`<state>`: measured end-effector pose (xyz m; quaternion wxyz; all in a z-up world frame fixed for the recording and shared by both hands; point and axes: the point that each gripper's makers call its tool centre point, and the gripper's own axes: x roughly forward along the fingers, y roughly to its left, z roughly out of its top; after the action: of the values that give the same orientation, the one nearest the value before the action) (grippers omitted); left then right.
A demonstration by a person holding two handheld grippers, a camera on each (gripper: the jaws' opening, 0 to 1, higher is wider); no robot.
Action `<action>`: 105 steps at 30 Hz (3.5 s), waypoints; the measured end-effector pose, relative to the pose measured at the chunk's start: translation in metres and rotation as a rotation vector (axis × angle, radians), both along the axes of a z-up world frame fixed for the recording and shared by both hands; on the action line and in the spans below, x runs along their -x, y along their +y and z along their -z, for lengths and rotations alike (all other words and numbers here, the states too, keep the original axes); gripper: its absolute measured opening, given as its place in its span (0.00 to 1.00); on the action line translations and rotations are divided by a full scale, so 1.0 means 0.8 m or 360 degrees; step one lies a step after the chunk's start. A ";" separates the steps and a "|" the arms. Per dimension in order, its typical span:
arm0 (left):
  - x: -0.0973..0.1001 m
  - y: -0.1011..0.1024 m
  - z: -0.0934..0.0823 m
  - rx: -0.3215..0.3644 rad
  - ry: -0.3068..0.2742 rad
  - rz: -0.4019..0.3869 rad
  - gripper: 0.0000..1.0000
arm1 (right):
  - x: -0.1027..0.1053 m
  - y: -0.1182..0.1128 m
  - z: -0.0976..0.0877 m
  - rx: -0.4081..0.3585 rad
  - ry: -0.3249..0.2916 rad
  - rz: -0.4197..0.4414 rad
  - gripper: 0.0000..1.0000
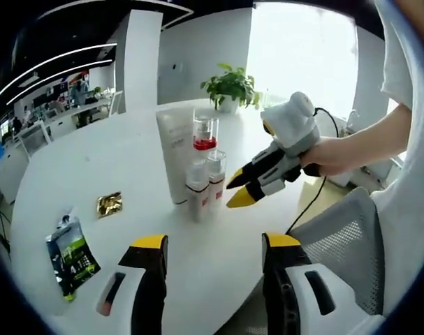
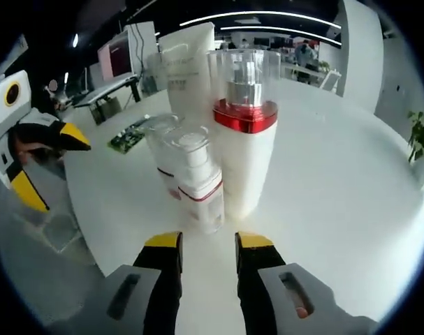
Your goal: Arrange the skincare products in the storage area until every visible bottle or jar stands upright without overlapping.
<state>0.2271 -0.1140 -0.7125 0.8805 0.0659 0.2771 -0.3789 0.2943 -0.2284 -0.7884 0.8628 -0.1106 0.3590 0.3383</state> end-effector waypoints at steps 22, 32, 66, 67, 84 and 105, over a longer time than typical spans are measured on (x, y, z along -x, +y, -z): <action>0.039 0.158 -0.009 0.0171 0.0032 -0.0236 0.67 | 0.053 0.029 -0.057 -0.0091 -0.0106 0.0288 0.67; 0.053 0.187 -0.023 0.0206 0.0019 -0.0226 0.78 | 0.076 0.056 -0.086 -0.0165 -0.0202 0.0291 0.79; 0.067 0.202 -0.013 0.0237 0.0056 -0.0362 0.90 | 0.096 0.068 -0.089 -0.0323 -0.0201 0.0283 0.95; 0.064 0.200 -0.017 0.0249 0.0055 -0.0370 0.90 | 0.096 0.068 -0.091 -0.0342 -0.0206 0.0282 0.94; 0.022 0.167 -0.054 0.0245 -0.0181 -0.0384 0.90 | 0.097 0.068 -0.093 -0.0402 -0.0193 0.0287 0.92; -0.022 0.189 0.015 -0.0015 0.0090 -0.0538 0.87 | 0.101 0.070 -0.090 -0.0389 -0.0161 0.0273 0.89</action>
<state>0.2449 0.0374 -0.7247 0.9232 0.0117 0.3106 -0.2259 0.2132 -0.1724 -0.7165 0.9126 0.0094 0.2792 0.2985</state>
